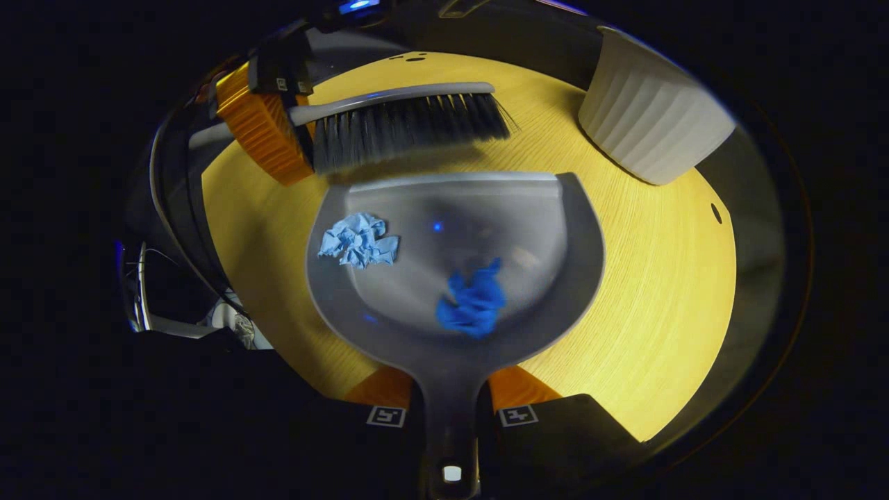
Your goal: Pick up the small broom and dustpan from the desktop, sweep the trash into the dustpan with the broom, and then empty the trash into the garbage bin.
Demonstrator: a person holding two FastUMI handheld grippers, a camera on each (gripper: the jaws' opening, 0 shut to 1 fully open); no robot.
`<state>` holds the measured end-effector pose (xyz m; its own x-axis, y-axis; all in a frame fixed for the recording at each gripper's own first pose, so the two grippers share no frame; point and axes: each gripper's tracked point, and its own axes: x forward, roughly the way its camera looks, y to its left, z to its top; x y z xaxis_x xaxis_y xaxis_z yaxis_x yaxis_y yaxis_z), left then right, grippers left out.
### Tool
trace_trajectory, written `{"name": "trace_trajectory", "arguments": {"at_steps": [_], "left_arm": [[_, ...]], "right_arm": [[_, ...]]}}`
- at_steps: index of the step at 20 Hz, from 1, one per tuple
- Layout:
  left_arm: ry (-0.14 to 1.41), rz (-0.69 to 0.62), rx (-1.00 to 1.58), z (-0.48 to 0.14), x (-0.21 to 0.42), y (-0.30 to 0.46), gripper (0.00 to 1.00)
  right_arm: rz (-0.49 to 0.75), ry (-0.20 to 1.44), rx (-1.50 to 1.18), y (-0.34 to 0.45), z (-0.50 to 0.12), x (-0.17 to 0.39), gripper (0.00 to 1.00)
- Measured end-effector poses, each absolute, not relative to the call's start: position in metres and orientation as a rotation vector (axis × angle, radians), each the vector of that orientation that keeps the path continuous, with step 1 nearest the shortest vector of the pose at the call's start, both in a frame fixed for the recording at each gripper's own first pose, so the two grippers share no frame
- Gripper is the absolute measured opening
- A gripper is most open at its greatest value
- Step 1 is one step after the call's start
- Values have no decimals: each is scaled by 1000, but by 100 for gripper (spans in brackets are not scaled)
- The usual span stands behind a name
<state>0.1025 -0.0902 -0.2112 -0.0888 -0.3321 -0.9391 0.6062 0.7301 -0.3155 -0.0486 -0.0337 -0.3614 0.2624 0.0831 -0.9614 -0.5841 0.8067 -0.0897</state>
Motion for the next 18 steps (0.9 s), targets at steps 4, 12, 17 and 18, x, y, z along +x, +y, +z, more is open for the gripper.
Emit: {"name": "trace_trajectory", "arguments": {"at_steps": [4,12,17,18], "left_arm": [[1315,-573,155,-192,119,-54,25],[1163,-326,-35,-236,82,62,25],[1157,-309,-6,-266,43,107,25],[1156,-307,-4,-271,45,104,25]], "right_arm": [[527,1223,-487,-37,-357,-51,33],[480,1255,-406,-60,-323,-38,33],[356,1258,-346,-78,-258,-39,34],[326,1248,-333,-87,-237,-35,33]]}}
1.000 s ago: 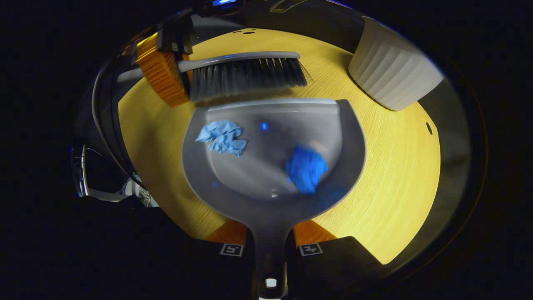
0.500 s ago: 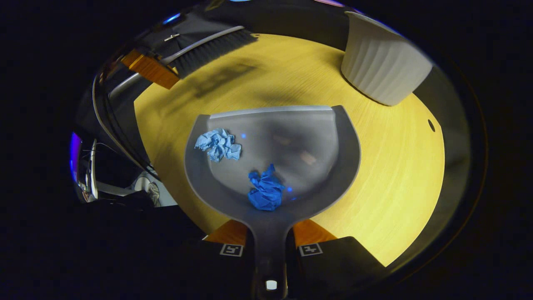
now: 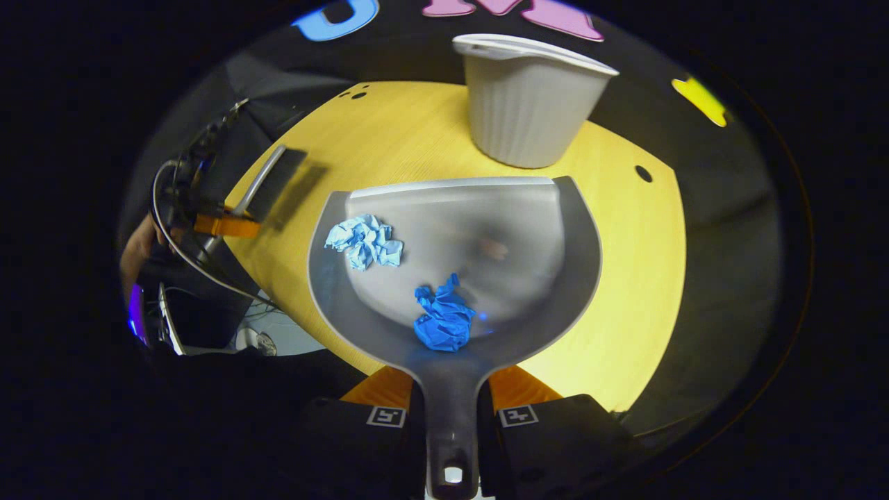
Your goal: Pick up the small broom and dustpan from the desktop, sweep the trash into the dustpan with the broom, and then empty the trash into the garbage bin.
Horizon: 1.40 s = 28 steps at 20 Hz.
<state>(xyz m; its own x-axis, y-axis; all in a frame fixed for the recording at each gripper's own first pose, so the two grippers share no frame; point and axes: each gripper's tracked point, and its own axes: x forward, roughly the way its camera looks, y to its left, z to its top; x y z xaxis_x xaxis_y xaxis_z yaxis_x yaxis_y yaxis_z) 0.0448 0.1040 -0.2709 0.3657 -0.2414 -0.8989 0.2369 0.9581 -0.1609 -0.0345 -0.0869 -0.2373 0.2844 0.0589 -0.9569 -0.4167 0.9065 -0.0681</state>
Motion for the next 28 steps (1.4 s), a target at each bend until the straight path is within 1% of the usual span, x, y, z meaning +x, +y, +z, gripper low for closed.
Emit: {"name": "trace_trajectory", "arguments": {"at_steps": [3,6,9,10,11,14,16,19,23,25,28], "left_arm": [[1151,-313,-13,-274,51,101,25],[1144,-322,-6,-272,53,105,25],[1139,-319,-6,-270,51,108,25],[1135,-314,-15,-269,51,110,27],[1131,-310,-22,-267,51,112,25],[1110,-292,-32,-257,54,114,25],[1083,-277,-56,-248,64,112,24],[1049,-269,-79,-234,74,112,25],[1025,-255,-67,-221,82,116,25],[1025,-248,-50,-219,79,120,25],[1033,-247,-63,-218,74,120,25]], "right_arm": [[268,1191,-308,-113,-153,-7,33],[219,1143,-301,-119,-110,23,33],[161,1105,-282,-119,-84,55,34],[141,1084,-293,-121,-78,72,33],[122,1064,-319,-124,-75,87,34],[76,1003,-381,-120,-67,134,34],[36,947,-393,-115,-67,177,34],[-10,889,-457,-113,-71,216,34],[-94,836,-529,-114,-87,254,34],[-165,777,-626,-121,-89,268,33],[-216,674,-810,-120,-92,289,34]]}}
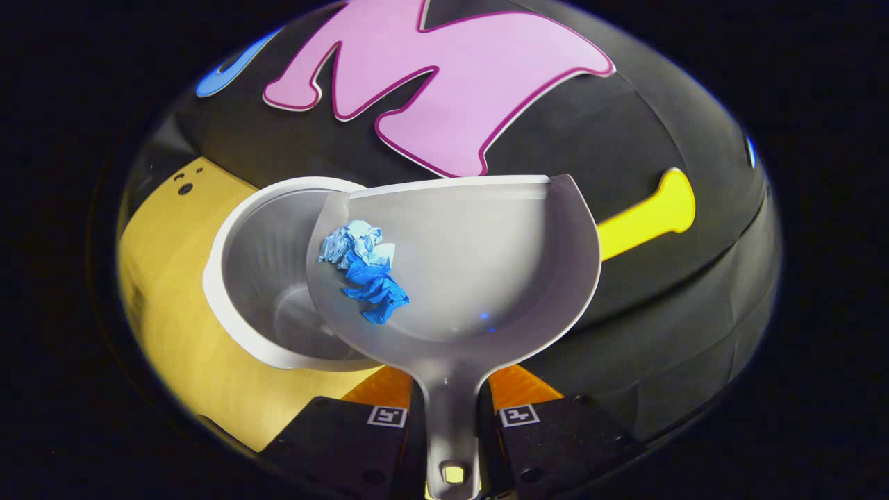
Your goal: Pick up the small broom and dustpan from the desktop, sweep the trash into the dustpan with the broom, and then empty the trash into the garbage bin.
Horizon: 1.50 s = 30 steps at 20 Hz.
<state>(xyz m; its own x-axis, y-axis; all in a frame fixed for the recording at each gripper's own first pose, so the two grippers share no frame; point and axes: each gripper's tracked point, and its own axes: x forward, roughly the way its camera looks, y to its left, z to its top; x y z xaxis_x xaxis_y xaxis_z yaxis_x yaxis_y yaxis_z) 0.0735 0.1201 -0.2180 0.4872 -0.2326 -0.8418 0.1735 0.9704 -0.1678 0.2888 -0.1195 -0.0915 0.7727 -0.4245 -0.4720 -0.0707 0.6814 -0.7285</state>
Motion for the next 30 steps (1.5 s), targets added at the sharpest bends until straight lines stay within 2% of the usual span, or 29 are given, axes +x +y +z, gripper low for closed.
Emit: {"name": "trace_trajectory", "arguments": {"at_steps": [1,3,12,19,24,28,29,30], "left_arm": [[1036,-246,-68,-219,72,122,27],[1037,-244,-73,-222,67,119,25],[1066,-229,-79,-228,54,122,25],[1080,-250,-71,-229,52,123,25],[1079,-271,-54,-229,56,121,25],[1055,-265,-44,-225,59,123,27],[1050,-263,-45,-224,59,124,27],[1047,-258,-45,-223,60,125,27]], "right_arm": [[-229,632,-914,-121,-89,294,34],[-231,572,-1107,-118,-91,302,33],[-266,474,-1410,-113,-75,304,33],[-247,385,-1667,-110,-58,306,33],[-254,403,-1653,-110,-58,305,33],[-272,411,-1532,-112,-59,306,33],[-281,410,-1477,-111,-59,306,38],[-284,404,-1417,-110,-61,306,33]]}}
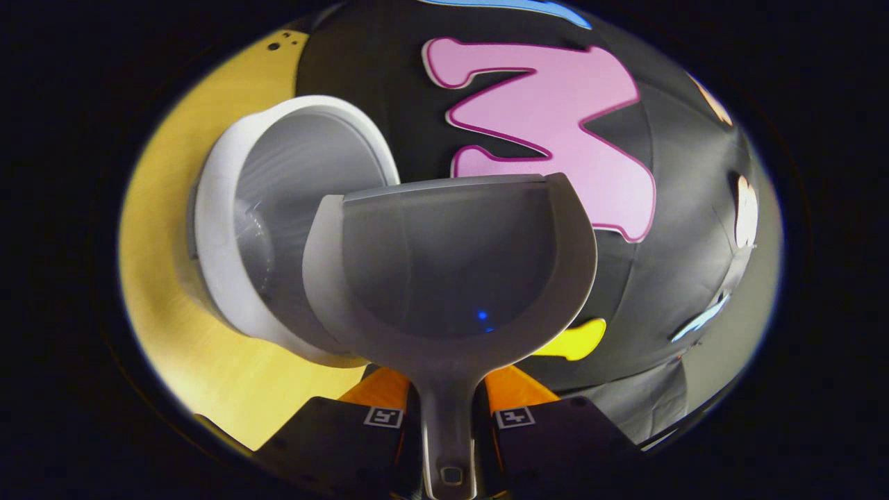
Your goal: Pick up the small broom and dustpan from the desktop, sweep the trash into the dustpan with the broom, and then empty the trash into the garbage bin.
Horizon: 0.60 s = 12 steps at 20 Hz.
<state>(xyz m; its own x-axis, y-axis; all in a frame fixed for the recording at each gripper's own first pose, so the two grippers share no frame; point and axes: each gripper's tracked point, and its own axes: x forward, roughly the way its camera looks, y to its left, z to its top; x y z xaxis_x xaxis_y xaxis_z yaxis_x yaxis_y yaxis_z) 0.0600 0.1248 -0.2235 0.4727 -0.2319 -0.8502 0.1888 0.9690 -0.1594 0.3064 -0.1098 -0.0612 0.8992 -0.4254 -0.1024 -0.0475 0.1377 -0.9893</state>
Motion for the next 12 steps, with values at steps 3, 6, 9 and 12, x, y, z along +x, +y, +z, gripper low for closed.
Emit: {"name": "trace_trajectory", "arguments": {"at_steps": [3,6,9,12], "left_arm": [[1037,-227,-61,-219,61,125,27],[1010,-180,-82,-214,69,124,25],[983,-125,-122,-209,73,116,25],[951,-65,-145,-206,73,105,25]], "right_arm": [[-289,390,-1246,-104,-65,305,33],[-250,360,-1093,-95,-67,307,33],[-174,384,-914,-89,-79,309,33],[-82,384,-792,-82,-84,310,33]]}}
